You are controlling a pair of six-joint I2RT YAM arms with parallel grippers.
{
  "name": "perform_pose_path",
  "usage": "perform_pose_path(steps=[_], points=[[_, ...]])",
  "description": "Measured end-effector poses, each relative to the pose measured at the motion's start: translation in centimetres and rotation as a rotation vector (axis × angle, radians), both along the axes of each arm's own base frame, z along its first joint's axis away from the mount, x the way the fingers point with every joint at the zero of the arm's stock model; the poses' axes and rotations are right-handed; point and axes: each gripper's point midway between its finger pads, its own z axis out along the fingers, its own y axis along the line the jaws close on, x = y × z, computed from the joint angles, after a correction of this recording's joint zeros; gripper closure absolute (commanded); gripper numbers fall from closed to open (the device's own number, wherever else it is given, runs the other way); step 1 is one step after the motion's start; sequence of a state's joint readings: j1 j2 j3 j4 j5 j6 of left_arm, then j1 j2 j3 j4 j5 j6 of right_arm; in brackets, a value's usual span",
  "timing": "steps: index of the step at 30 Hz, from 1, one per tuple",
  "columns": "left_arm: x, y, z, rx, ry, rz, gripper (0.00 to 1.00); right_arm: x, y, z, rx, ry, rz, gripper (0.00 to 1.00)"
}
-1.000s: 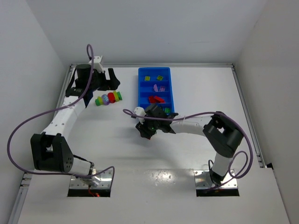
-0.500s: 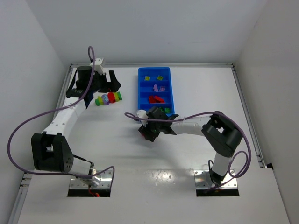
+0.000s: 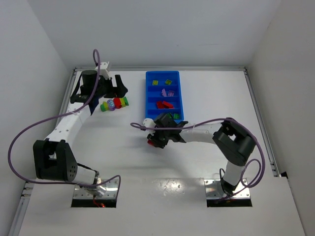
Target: Sort the legos into containers by color
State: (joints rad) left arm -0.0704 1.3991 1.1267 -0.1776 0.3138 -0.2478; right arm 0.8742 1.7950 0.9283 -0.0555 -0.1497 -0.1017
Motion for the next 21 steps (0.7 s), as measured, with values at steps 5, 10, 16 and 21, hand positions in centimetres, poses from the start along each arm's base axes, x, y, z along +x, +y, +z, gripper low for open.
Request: perform_pose_path(steps=[5, 10, 16, 21], points=[[-0.2, -0.2, -0.7, -0.006, 0.007, -0.01, 0.07, -1.4, -0.5, 2.0, 0.02, 0.006, 0.074, 1.0], [-0.9, -0.5, -2.2, -0.022, 0.037, -0.026, 0.06, -2.2, 0.3, 9.2, 0.169, -0.082, 0.141, 1.0], [-0.9, -0.7, -1.9, -0.055, 0.045, -0.009, 0.0, 0.4, 1.4, 17.7, 0.32, -0.228, 0.112, 1.0], [-0.1, -0.8, -0.7, -0.065, 0.025, -0.005, 0.0, 5.4, -0.7, 17.4, 0.269, -0.241, -0.012, 1.0]])
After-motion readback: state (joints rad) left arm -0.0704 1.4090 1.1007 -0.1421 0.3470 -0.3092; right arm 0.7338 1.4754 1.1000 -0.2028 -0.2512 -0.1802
